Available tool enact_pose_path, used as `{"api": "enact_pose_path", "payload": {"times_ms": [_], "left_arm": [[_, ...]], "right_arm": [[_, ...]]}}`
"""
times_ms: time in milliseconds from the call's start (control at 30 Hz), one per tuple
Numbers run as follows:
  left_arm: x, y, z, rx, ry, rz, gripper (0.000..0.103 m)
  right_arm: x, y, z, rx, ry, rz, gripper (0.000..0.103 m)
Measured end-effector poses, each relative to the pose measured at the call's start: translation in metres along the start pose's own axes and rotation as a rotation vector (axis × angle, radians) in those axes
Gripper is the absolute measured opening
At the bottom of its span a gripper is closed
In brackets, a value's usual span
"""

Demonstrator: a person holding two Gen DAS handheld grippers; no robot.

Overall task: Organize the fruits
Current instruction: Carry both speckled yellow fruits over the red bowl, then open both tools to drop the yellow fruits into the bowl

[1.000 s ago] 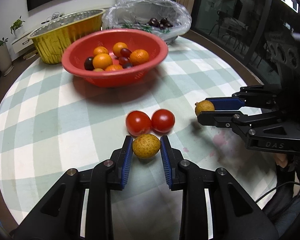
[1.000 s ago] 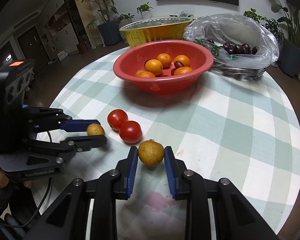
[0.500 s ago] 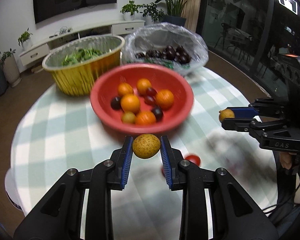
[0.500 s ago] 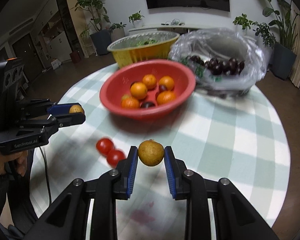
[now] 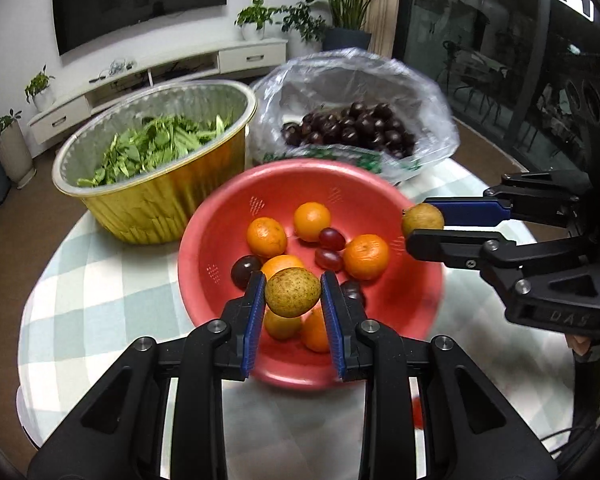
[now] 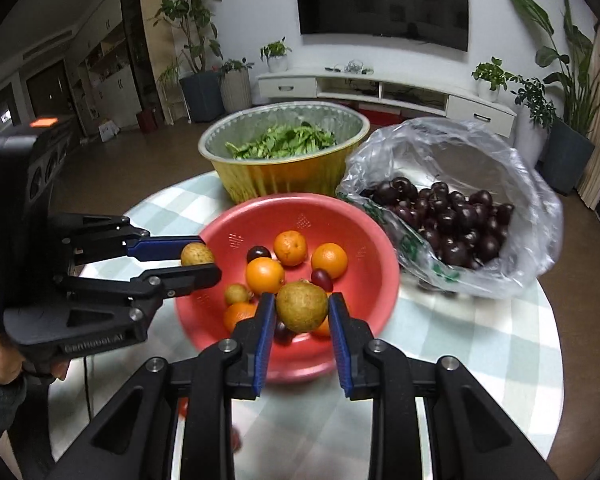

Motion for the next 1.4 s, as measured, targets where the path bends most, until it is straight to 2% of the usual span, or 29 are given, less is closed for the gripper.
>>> {"api": "enact_pose_path", "payload": {"times_ms": [367,967,1067,1133,1233,1400], "left_arm": [[-0.033,0.007,-0.018,0.022,0.006,-0.014,0.026],[-0.035,0.01,-0.017,0.006,-0.013,-0.016,0.027],[-0.032,0.01,-0.019,0.012,-0.02,-0.01,0.039],[-0.029,0.009,-0.018,0.011,-0.014,0.002,0.05],[-0.024,0.008,-0.015,0.01,-0.002,0.011,0.063],[-0.01,0.007,-0.008,0.014,0.004,0.034,0.074]], "right_arm": [[-0.063,0.001,-0.013,0.032,0.001,-0.087,0.029],[-0.078,0.003,-0.02,0.076,0.061,-0.1,0.03],[-0.079,0.003,-0.021,0.086,0.073,-0.099,0.03],[-0.078,0.003,-0.019,0.085,0.086,-0.096,0.03],[-0.076,0.003,-0.014,0.067,0.093,-0.097,0.034],[-0.06,0.003,-0.01,0.06,0.101,-0.076,0.036]]}}
Point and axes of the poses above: each gripper's, at about its wrist camera, not at the fingertips, and x roughly against the way its jaws point, z to its right, y to its underside, the point moved 9 cm from there along -x, roughly the way its jaws point, and after that the axes turned 10 degrees about y, right-handed, at the moved point
